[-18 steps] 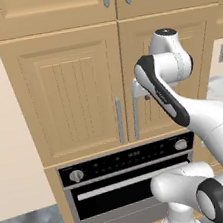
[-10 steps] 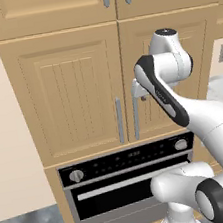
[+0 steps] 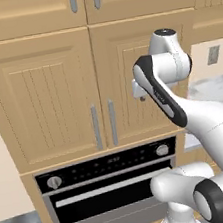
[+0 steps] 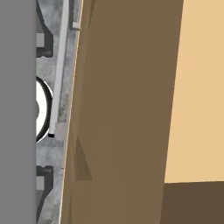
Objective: Take the baked cake out of the oven and place it on the plate for cooling. Then close the oven door.
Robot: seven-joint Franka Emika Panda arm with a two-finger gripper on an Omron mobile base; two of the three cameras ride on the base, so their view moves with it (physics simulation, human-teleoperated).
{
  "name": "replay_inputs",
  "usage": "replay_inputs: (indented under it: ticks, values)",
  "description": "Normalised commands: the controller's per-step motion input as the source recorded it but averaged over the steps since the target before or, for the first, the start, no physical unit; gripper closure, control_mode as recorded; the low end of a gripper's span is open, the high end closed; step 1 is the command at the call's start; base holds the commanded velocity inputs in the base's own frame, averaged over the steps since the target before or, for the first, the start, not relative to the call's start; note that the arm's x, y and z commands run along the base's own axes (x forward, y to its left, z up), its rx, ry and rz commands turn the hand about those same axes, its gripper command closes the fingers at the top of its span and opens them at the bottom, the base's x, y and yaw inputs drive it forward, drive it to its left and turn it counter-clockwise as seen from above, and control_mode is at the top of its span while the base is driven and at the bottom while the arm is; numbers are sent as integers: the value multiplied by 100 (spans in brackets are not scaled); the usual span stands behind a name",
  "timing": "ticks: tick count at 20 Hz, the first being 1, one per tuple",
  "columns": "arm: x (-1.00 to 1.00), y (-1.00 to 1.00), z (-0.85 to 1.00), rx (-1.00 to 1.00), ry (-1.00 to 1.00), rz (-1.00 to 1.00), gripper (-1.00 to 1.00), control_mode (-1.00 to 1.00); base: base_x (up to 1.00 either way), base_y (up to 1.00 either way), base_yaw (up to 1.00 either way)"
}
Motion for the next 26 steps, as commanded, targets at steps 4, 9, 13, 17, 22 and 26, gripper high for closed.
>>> replay_inputs:
  ticks: [4,9,13,17,22,26]
  values:
    - [0,0,0,0,0,0,-100,100,0,-62,0]
    - [0,0,0,0,0,0,-100,100,0,-48,0]
    - [0,0,0,0,0,0,-100,100,0,-43,0]
    - [0,0,0,0,0,0,-100,100,1,-47,0]
    - [0,0,0,0,0,0,-100,100,0,-54,0]
    - [0,0,0,0,0,0,-100,100,2,-46,0]
